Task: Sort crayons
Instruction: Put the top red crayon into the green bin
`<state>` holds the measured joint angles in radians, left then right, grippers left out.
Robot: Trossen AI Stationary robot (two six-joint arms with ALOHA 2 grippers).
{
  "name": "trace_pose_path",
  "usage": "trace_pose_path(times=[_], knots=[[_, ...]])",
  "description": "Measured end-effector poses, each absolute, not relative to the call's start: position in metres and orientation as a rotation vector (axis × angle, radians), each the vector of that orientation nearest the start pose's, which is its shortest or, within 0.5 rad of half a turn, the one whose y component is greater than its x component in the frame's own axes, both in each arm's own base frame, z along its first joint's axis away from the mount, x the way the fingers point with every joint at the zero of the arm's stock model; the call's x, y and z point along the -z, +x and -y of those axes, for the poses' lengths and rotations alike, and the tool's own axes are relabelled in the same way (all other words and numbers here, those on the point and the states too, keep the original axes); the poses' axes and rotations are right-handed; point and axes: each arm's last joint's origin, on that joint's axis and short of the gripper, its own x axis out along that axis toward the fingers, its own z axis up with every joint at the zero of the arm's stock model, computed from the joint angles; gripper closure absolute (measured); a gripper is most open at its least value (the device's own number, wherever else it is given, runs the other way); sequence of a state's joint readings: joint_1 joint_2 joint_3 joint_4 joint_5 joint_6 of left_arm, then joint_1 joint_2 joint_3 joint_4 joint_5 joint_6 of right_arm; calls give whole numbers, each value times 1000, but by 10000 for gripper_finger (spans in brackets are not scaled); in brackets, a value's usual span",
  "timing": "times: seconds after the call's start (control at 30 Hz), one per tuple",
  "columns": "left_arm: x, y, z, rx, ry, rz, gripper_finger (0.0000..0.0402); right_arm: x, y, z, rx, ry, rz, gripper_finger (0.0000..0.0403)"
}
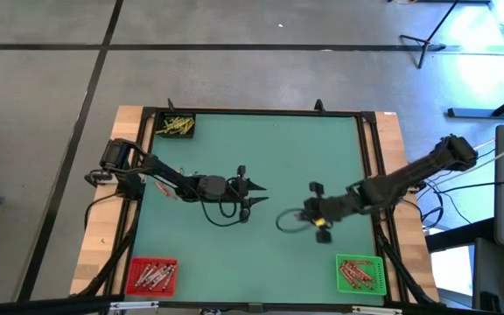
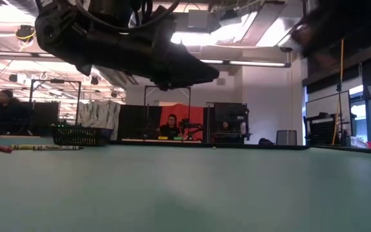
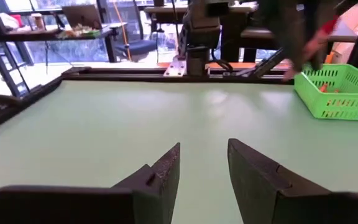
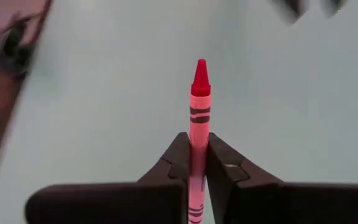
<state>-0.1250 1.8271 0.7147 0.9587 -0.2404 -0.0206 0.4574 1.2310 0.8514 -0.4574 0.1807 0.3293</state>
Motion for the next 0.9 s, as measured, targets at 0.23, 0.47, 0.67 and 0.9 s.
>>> trace_pose_path(times=[0.23, 0.47, 0.67, 0.9], knots=[[-148, 340, 51, -73, 13, -176, 282, -243, 186, -150, -191, 191, -984, 387], [-149, 338, 58, -114, 20, -171, 282, -238, 146, -186, -169, 406, -1083, 381], [-149, 338, 57, -121, 20, -169, 282, -223, 120, -213, -83, 503, -1165, 376], [-149, 338, 57, -120, 20, -168, 282, -196, 109, -228, 74, 518, -1269, 353]])
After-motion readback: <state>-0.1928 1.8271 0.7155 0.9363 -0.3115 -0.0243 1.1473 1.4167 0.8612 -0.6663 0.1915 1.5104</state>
